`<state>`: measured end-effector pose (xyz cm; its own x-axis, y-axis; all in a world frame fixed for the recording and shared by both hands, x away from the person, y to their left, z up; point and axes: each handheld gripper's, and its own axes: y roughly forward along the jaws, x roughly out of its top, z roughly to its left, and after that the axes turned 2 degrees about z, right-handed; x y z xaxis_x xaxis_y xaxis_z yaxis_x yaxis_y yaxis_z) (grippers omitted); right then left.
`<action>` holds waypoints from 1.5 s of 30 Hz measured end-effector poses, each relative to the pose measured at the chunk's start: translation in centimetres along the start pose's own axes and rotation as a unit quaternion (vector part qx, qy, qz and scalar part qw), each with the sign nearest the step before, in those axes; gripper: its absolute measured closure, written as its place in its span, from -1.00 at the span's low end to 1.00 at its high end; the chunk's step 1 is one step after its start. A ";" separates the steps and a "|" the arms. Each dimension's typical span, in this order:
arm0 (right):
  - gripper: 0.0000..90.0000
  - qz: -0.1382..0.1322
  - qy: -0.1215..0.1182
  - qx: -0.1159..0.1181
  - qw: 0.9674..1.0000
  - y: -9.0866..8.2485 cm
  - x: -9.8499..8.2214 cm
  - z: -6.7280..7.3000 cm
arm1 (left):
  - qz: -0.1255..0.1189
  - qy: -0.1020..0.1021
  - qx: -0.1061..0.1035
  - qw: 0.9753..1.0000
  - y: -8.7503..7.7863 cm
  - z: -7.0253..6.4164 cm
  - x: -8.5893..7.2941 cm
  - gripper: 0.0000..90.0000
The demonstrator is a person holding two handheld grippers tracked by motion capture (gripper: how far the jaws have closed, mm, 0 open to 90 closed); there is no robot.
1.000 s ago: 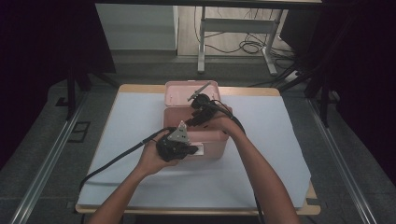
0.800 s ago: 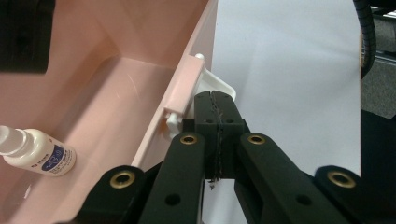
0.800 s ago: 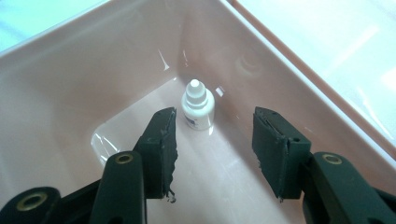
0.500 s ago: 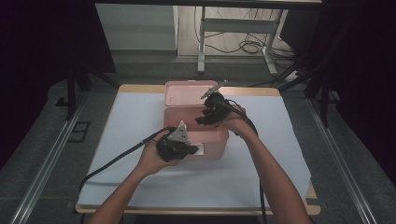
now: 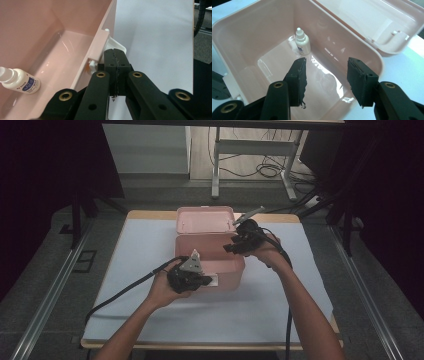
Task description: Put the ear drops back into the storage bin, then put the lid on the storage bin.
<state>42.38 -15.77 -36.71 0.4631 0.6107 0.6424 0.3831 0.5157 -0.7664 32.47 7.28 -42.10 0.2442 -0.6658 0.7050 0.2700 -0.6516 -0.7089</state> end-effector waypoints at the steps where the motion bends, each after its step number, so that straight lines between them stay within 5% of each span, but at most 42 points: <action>1: 0.11 -0.001 0.002 -0.001 1.000 -0.2 -0.2 -0.1 | 0.000 0.000 0.000 1.000 0.0 0.0 0.0 1.00; 23: 0.09 -0.009 0.045 -0.027 0.999 -1.6 -1.9 -2.8 | -0.004 -0.003 0.001 1.000 0.1 0.0 0.0 1.00; 45: 0.08 -0.011 0.092 -0.062 0.994 0.0 0.2 -5.5 | -0.009 -0.008 -0.001 1.000 0.1 -0.1 0.0 1.00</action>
<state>46.87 -18.95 -36.59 0.5870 0.4735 0.6567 0.4858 0.4429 -0.7536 32.37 7.18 -42.21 0.2552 -0.6484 0.7172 0.2727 -0.6634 -0.6968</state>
